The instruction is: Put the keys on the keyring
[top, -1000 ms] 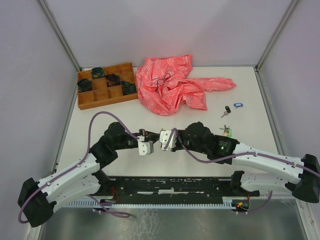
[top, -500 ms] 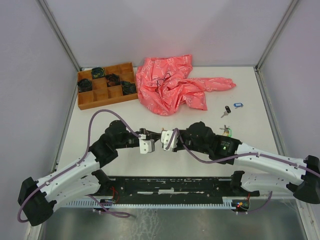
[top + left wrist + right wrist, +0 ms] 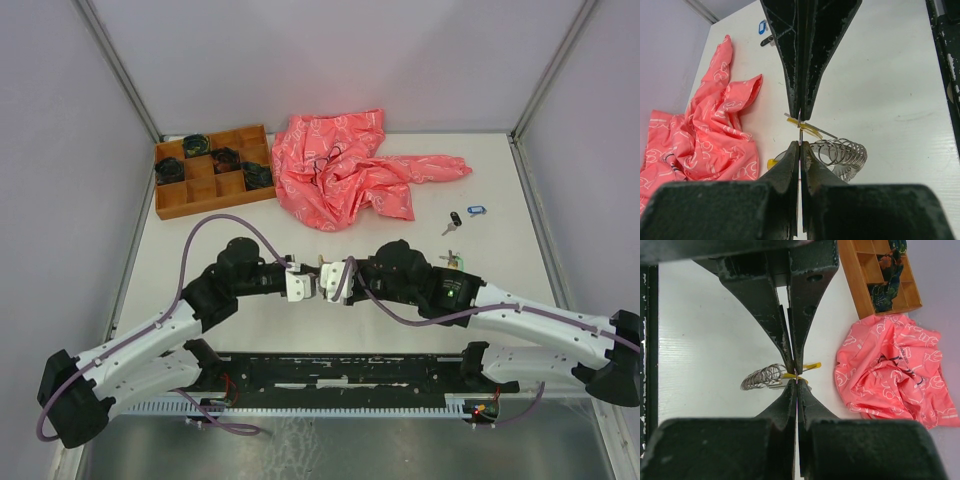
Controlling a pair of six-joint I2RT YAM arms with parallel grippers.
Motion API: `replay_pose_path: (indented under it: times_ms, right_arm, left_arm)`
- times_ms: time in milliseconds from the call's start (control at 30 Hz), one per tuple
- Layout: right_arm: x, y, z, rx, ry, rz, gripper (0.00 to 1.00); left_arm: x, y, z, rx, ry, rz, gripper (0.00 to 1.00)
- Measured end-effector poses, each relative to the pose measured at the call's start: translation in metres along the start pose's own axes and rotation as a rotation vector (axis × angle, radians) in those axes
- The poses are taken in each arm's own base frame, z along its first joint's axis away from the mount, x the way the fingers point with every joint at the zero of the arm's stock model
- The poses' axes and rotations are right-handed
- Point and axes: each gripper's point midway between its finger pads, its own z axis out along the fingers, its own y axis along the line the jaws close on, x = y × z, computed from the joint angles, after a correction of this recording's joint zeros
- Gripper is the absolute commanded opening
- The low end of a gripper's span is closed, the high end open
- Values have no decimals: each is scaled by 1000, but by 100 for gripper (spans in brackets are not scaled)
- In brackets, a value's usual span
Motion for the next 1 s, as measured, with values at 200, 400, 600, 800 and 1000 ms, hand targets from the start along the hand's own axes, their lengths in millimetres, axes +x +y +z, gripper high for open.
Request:
replay_pose_path:
  times_ms: [200,400,600,800,1000]
  right_arm:
    - [3,-1,2,5,15,1,1]
    - [13,-10,-3,62,67,1,1]
    - [13,-15,-6,88,74,6,1]
    - [14,-14,-6,87,78,9,1]
    - [23,-8,-2,63,113,12,1]
  left_arm:
    - [-6,3,0,-12,-23,0,3]
    - [-14,8,-2,-41,-54,8,3]
    - [-17,9,-2,-52,-74,2,3]
    - [-17,8,-3,-60,-86,0,3]
    - [-20,12,-4,-78,-97,10,3]
